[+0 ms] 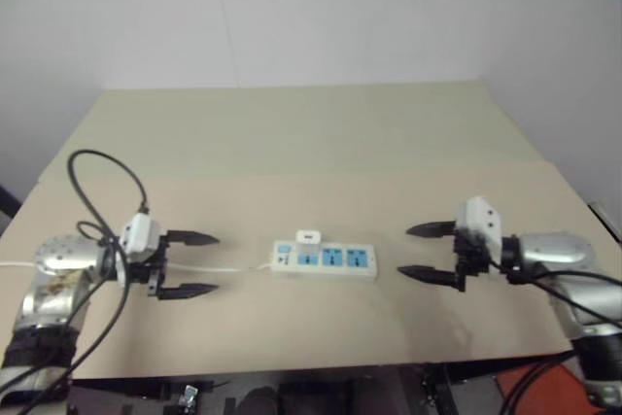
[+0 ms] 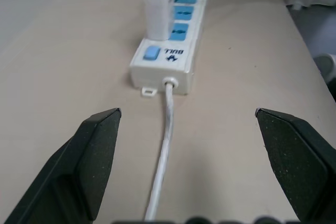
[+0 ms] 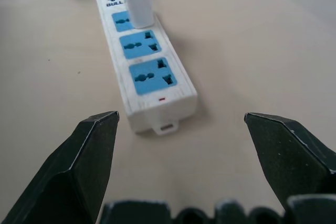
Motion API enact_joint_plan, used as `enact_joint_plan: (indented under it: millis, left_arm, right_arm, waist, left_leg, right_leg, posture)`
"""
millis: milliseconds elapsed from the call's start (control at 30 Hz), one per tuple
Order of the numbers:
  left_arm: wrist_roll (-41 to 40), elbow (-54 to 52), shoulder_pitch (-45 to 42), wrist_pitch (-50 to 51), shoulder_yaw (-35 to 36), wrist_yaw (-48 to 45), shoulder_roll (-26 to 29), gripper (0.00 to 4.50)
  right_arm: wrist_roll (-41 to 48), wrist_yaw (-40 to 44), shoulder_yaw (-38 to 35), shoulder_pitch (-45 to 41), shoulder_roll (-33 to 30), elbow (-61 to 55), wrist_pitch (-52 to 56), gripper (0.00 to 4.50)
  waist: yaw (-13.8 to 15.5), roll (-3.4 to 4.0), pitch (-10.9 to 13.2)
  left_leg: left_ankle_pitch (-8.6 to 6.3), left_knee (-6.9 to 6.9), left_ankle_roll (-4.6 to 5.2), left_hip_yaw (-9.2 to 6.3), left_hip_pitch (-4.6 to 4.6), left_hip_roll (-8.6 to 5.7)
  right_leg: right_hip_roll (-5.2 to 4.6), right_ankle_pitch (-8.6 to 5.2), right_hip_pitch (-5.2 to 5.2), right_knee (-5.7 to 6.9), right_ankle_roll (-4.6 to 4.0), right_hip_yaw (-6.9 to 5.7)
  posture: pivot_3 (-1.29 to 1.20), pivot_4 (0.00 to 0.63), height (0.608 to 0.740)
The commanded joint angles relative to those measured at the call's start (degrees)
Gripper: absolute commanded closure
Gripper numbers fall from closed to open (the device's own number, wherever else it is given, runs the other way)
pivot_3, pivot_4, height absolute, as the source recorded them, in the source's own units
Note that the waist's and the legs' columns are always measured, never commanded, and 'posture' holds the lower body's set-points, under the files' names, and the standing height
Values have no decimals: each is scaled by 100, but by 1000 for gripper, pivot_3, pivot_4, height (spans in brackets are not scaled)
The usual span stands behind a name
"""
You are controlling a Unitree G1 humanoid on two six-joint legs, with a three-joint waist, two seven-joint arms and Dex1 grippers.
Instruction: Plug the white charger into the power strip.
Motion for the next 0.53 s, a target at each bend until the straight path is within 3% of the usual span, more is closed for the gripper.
enact_joint_plan:
  millis: [33, 200, 533]
  left_arm:
    - [-207, -345, 134, 131, 243, 126, 115, 19]
    - [-252, -568, 287, 296, 299, 287, 110, 19]
    - [-501, -971, 544, 787, 528, 428, 280, 19]
  right_arm:
    - [205, -110, -269, 230, -202, -561, 285, 0]
    - [190, -252, -353, 493, -293, -810, 323, 0]
    - [889, -625, -654, 475, -636, -1481, 1697, 0]
  waist:
    - [19, 0, 0]
    - [37, -3, 4]
    - [19, -2, 11]
  left_leg:
    - [0, 0, 0, 0, 0, 1]
    - [-1, 0, 1, 4, -3, -1]
    - [-3, -1, 2, 1, -2, 4]
  right_leg:
    - [0, 0, 2, -1, 0, -1]
    - [-2, 0, 4, -5, 0, -2]
    - [0, -1, 2, -6, -1, -1]
  posture:
    - [0, 150, 740]
    - [0, 150, 740]
    - [0, 150, 740]
